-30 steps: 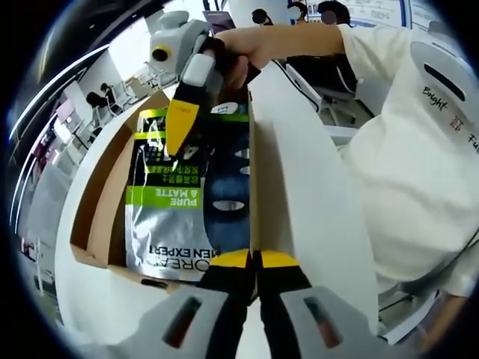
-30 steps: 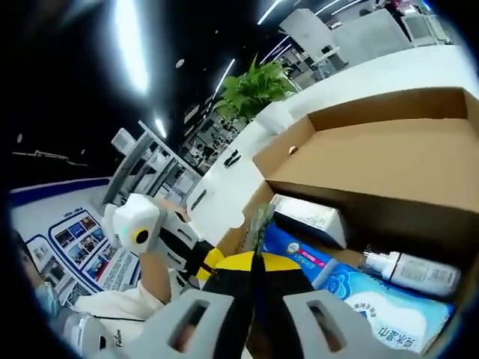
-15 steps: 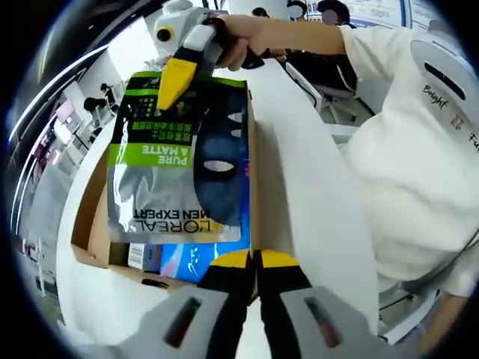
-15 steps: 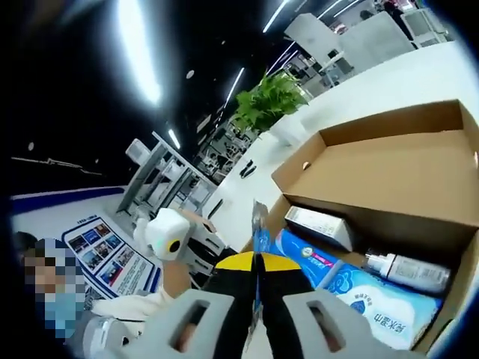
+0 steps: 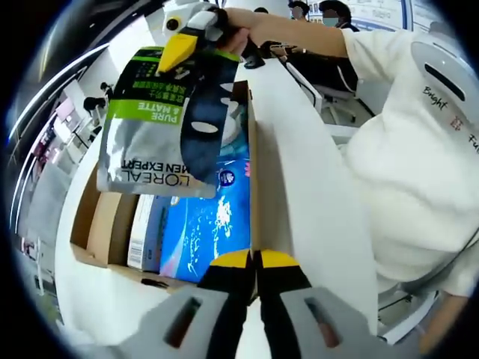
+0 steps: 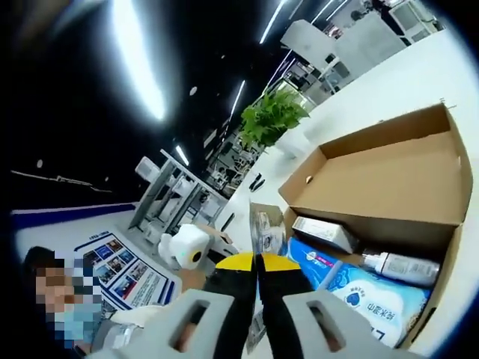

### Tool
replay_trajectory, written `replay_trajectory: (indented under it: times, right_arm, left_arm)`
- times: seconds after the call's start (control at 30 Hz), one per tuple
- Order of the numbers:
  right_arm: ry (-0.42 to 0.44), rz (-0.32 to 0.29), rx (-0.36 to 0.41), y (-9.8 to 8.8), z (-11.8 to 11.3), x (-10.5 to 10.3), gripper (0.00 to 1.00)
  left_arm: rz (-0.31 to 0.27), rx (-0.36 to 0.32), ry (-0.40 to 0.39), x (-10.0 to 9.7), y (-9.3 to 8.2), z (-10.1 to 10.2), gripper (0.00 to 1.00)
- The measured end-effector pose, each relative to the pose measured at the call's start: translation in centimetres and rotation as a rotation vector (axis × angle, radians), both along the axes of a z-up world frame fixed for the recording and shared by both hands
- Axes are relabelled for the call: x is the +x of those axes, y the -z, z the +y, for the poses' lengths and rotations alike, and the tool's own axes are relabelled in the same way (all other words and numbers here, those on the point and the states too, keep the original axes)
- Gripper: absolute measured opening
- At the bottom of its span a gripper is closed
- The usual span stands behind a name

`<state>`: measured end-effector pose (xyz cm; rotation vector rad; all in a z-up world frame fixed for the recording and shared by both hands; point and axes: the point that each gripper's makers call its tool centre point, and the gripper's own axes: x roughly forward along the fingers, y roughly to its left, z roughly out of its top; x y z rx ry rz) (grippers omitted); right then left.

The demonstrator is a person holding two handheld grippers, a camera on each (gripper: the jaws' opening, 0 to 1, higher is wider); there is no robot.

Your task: Operate the shoe box by opening the lid, removing the specified soft item, and placing it in the target area until the item is outside and the box remains undamaged.

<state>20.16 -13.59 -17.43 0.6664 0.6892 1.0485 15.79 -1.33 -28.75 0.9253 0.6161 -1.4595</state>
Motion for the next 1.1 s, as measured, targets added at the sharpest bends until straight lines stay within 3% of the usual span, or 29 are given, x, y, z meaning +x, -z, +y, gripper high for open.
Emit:
replay_trajectory:
  times: [0.5,0.63,0.83,1.1]
  right_arm:
    - [0.0,0.026,0.055,-0.4,-1.5,-1.1,0.0]
    - [0.001,0.004,0.089,-1.7,-2.4,-0.8,0.0]
    - [-0.022,0.008,0.098,-1.2,-2.9,-1.1,0.0]
    - [-0.006,0.02,0.174,-3.2,-5.5,-1.7,0.0]
  left_arm:
    - [0.018,0.015,-0.005,0.0,0.0,0.1,0.02]
    - [0.008,0.008,-0.004,0.0,0.0,0.0,0.02]
    - [0.012,0.002,-0.001,0.0,0.0,0.0,0.02]
    - [0.009,0.003,-0.003,0.0,0.0,0.0,0.02]
